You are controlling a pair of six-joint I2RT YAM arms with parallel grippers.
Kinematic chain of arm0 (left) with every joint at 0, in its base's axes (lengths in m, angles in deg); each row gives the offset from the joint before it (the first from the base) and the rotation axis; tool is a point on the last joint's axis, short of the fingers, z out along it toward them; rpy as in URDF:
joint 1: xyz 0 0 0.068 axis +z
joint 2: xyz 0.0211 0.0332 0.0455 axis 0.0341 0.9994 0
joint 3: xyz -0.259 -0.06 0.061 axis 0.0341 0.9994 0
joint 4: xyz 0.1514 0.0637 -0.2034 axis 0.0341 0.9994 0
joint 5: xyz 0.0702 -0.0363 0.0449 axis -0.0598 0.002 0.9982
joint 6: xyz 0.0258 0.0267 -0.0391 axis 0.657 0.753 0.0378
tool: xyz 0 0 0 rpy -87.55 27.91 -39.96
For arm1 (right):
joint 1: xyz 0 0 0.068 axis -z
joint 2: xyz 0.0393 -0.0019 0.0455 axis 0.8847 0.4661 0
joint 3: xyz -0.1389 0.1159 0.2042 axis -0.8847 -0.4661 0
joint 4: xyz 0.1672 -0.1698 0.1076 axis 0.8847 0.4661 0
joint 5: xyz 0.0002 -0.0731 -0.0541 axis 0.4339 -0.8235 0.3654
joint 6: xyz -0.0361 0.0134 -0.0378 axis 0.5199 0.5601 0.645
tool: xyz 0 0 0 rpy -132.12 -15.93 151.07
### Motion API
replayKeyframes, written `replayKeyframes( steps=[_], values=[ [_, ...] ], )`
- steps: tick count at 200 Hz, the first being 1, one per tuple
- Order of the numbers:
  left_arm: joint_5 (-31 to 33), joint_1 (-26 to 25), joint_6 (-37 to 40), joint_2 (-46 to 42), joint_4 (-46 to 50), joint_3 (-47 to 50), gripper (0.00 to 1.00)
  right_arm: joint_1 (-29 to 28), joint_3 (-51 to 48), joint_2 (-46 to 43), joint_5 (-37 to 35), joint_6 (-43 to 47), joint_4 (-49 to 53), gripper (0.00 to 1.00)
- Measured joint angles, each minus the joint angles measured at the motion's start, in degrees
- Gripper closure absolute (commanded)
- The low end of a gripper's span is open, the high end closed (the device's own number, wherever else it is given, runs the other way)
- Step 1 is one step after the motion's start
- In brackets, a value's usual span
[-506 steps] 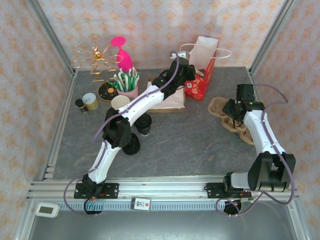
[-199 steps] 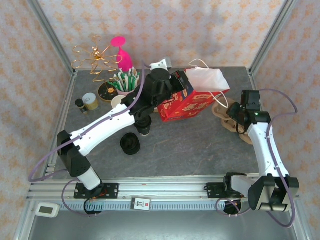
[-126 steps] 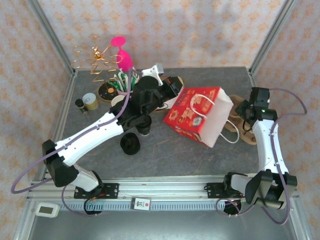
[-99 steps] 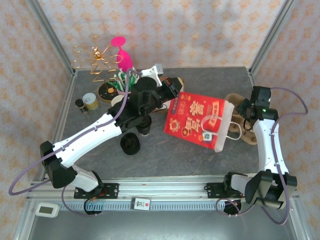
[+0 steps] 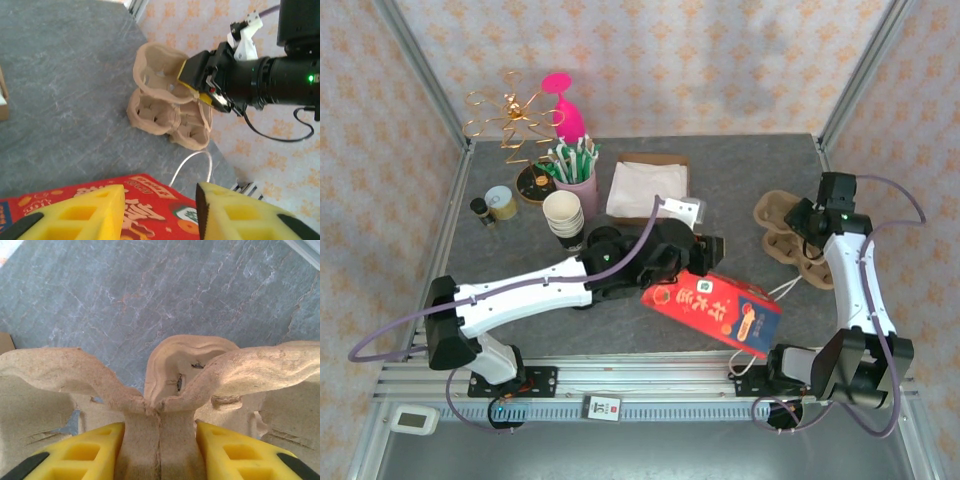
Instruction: Pack the takeout coffee
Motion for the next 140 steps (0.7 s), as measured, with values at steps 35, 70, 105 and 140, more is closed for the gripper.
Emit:
replayKeyframes(
  steps=[35,70,105,140],
  values=[
    [4.28,-3.32,-1.53,-0.04,7.45,0.0,0.49,0.0,-0.28,0.0,0.28,0.0,-0.87,0.62],
    [5.09,-8.07,-5.73,-3.48,11.56,6.47,0.42,0.0,-0.44,0.0,1.01,0.0,-2.05,0.62],
    [1.75,-8.28,-10.47,-5.86,13.64,13.57,0.38,0.0,-0.94,0.0,2.23,0.0,-2.64,0.62],
    [0.24,-8.39,-15.3,-8.5,16.7,18.78,0.4,0.0,-1.55,0.0,3.37,-0.02,-3.5,0.62]
  ],
)
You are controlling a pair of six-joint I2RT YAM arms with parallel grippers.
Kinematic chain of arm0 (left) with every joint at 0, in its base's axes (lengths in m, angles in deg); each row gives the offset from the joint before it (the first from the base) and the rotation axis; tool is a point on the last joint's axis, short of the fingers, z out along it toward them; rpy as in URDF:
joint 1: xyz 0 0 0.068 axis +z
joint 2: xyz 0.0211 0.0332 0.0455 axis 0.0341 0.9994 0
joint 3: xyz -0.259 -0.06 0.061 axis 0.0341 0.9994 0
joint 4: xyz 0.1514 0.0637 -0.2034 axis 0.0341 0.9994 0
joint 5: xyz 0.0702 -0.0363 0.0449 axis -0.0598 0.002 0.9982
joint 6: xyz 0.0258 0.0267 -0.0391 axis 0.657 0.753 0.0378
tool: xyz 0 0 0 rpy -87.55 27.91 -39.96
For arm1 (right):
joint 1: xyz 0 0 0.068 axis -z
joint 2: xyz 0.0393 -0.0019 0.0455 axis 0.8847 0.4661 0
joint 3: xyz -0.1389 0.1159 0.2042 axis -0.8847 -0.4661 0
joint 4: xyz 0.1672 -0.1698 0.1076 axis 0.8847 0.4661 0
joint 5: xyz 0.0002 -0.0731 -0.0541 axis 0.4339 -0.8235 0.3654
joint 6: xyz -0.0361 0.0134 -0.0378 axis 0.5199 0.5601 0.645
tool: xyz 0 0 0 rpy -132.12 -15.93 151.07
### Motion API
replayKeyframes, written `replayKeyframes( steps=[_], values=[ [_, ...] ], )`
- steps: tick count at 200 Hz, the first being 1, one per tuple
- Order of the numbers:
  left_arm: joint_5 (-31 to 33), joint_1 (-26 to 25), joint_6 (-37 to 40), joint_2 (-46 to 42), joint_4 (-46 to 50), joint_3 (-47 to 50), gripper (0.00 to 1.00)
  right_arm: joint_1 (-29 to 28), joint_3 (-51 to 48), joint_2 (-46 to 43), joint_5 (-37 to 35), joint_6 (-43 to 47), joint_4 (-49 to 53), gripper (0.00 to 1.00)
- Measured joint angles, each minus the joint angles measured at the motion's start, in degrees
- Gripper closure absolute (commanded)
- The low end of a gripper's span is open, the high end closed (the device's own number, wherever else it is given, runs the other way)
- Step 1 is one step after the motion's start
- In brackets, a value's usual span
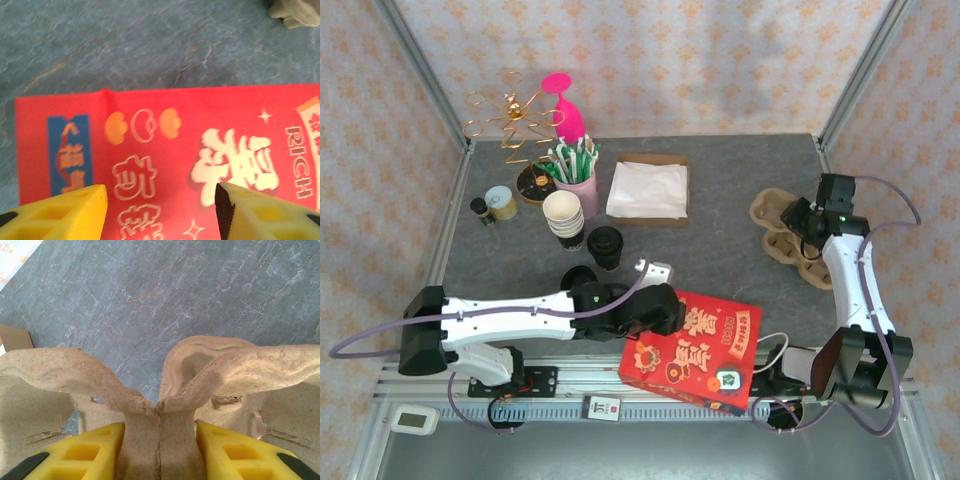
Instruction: Pack the takeout coffee
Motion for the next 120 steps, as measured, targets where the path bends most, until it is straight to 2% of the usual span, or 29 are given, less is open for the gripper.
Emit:
replayKeyframes(
  steps=[52,74,120],
  values=[
    [-1.55,-0.57,-3.63,-2.62,0.96,5.33,0.47,0.0,-0.13,0.33,1.03,-0.04,-0.83,0.62],
    [-1.62,2.49,-2.97,-1.36,0.13,6.58,0.52,0.0,-0.13,0.98,1.16,-0.07,-1.11,0.62],
    [-0.81,10.49,4.31,4.24,-5.84,5.86,0.53,0.0,-0.13,1.18,1.14,-0.22,-1.9,0.62]
  ],
)
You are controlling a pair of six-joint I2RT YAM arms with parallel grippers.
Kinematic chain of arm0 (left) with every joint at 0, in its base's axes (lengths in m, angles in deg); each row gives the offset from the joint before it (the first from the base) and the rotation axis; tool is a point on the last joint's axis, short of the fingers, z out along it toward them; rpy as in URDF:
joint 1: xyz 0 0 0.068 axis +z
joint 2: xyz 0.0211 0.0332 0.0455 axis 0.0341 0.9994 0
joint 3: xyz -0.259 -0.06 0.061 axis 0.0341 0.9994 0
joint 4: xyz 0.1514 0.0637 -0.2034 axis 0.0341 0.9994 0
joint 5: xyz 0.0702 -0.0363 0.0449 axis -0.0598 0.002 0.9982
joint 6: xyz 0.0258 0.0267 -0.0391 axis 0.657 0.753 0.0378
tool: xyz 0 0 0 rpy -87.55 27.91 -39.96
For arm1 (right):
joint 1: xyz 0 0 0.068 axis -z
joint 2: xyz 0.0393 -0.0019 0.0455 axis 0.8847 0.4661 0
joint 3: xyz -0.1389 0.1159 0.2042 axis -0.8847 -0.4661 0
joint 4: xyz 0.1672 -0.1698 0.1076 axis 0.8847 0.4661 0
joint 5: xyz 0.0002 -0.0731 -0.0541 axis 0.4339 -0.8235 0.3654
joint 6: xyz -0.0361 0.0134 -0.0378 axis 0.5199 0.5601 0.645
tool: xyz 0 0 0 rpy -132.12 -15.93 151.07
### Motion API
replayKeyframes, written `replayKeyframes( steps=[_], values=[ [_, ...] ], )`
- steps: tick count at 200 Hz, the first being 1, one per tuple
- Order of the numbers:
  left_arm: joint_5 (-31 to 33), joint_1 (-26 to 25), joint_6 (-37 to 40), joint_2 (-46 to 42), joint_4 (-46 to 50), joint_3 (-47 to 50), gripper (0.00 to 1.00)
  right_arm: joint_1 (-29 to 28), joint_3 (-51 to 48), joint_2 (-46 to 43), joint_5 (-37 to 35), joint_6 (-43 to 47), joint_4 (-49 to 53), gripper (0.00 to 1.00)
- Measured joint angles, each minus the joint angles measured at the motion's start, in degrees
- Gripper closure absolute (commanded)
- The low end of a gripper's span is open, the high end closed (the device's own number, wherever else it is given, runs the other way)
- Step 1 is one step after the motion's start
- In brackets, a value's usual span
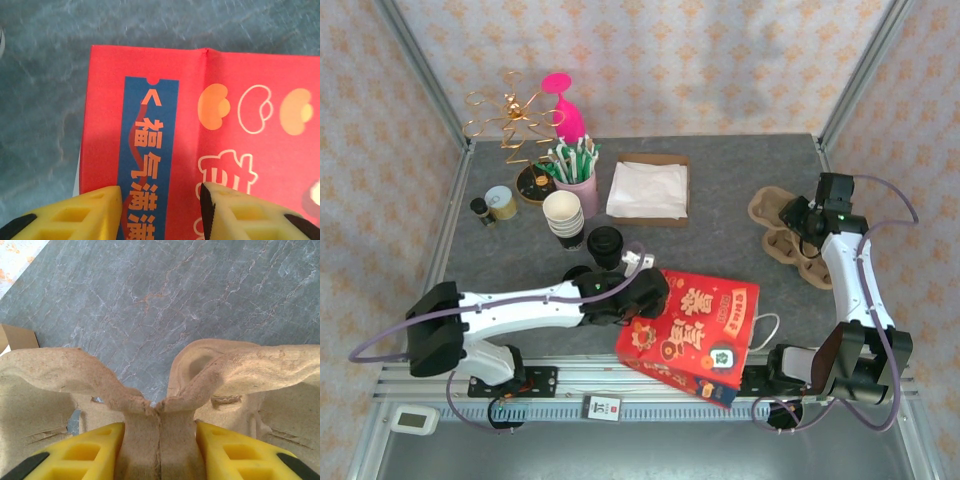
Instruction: Pack the takeout coffee
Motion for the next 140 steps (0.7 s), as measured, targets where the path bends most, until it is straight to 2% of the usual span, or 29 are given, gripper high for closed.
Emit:
replayKeyframes(
  steps=[38,51,85,105,140],
  values=[
    [1.55,6.25,11.04,11.85,-3.17,-11.21,0.52,0.0,0.02,0.15,-0.68,-0.39,-0.68,0.62],
    [1.86,8.98,14.99,15.5,-4.11,-16.02,0.49,0.0,0.15,0.68,-1.01,-0.63,-0.83,0.62],
    [3.08,12.07,20.83,17.92,-2.58,-23.85,0.44,0.0,0.5,2.8,-1.68,-1.31,-1.36,0.62],
    [4.09,8.87,21.64,13.92,-2.19,-24.33,0.4,0.0,1.51,4.22,-1.97,-1.64,-1.46,0.62],
    [8.57,-4.2,18.08,6.03,0.63,-24.33,0.31,0.13,2.38,4.63,-2.14,-1.99,-3.19,0.62]
  ],
)
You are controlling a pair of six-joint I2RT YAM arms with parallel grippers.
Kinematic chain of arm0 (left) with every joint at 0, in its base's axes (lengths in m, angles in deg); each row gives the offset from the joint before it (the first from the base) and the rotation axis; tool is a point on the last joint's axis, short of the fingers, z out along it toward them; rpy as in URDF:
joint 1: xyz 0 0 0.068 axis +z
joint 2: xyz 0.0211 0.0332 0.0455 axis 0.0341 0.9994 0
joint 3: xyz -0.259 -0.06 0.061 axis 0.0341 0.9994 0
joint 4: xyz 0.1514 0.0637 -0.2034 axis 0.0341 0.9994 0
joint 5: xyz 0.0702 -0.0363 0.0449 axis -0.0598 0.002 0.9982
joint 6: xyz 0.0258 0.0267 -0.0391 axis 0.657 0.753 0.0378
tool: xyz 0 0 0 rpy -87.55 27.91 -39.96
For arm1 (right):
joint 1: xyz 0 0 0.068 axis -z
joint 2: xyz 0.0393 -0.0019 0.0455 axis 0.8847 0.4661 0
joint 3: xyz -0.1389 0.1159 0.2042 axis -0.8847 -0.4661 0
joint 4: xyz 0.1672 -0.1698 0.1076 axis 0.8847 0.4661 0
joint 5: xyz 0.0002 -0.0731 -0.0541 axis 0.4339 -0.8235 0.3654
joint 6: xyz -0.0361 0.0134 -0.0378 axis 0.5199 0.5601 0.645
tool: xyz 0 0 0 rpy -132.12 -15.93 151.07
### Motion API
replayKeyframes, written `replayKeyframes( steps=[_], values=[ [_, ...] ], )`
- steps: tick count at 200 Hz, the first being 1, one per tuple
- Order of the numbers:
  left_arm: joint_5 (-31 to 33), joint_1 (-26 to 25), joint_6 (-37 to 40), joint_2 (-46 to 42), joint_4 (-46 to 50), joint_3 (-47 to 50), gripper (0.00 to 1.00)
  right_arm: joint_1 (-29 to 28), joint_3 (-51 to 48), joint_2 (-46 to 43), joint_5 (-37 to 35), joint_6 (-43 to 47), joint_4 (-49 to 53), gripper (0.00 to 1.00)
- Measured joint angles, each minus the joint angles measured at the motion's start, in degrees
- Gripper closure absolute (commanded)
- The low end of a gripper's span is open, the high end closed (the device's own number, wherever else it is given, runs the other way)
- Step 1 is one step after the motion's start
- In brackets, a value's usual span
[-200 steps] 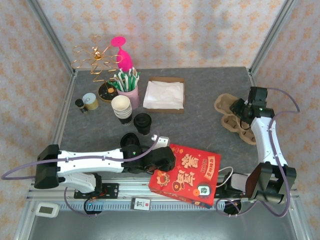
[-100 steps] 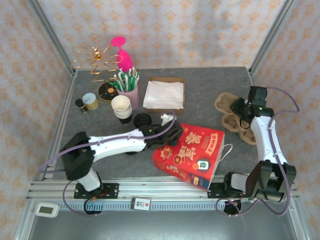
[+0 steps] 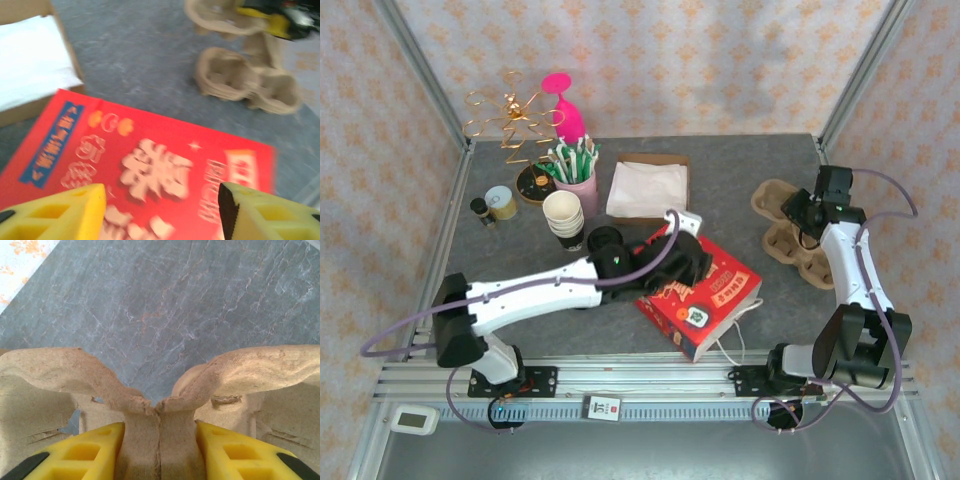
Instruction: Pack the takeout coffee
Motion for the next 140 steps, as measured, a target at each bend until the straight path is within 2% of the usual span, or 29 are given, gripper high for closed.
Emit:
replayKeyframes(
  steps=[27,50,75,101,140],
  values=[
    [4.61,-8.85,-2.45,1.25,3.8,-1.05,0.22,0.28,0.0,0.02,0.0,-0.2,-0.72,0.62],
    [9.51,-14.99,-2.64,6.95,8.98,-4.52,0.15,0.28,0.0,0.02,0.02,-0.17,-1.11,0.62],
    [11.98,-19.82,-0.94,13.05,12.24,-7.45,0.07,0.28,0.0,0.04,0.02,-0.17,-1.14,0.63],
    [12.41,-22.32,0.61,15.89,13.05,-6.45,0.05,0.28,-0.02,0.04,0.04,-0.2,-1.14,0.63],
    [14.91,-21.94,3.08,17.2,13.57,-5.01,0.04,0.28,-0.11,0.04,0.04,-0.2,-1.14,0.63]
  ],
)
